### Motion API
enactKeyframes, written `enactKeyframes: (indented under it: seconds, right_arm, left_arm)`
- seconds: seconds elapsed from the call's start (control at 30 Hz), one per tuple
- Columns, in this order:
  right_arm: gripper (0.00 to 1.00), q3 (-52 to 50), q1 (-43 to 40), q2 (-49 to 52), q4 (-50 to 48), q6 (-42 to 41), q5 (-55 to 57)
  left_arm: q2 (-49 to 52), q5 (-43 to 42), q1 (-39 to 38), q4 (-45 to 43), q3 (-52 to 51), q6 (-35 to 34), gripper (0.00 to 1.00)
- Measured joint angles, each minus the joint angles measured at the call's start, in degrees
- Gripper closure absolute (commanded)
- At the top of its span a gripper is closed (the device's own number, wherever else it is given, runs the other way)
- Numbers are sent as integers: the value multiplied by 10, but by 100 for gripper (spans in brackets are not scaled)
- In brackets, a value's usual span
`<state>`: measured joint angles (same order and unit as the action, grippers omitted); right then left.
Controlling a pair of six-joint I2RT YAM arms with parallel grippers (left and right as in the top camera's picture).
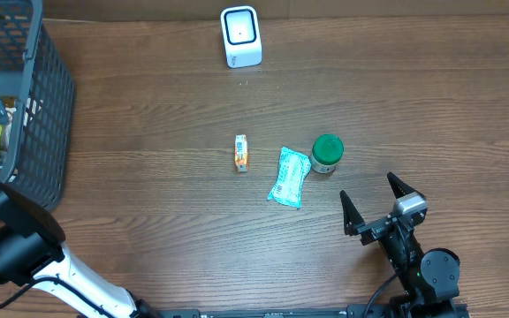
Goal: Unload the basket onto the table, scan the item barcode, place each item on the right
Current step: 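Swing the left gripper back into the grey basket, then grasp the brown-and-white snack bag with red stick inside basket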
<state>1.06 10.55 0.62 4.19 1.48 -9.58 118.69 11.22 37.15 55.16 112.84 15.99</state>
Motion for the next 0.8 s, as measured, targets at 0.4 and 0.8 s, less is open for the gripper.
enactKeyframes:
  seconds: [0.4, 0.8]
  right_arm:
    - [0, 0, 0, 0, 0, 0, 0]
    - [0, 0, 0, 0, 0, 0, 0]
  left_arm:
    - [44, -102, 25, -80, -39, 61, 0]
    - [122, -119, 30, -142, -40, 93, 0]
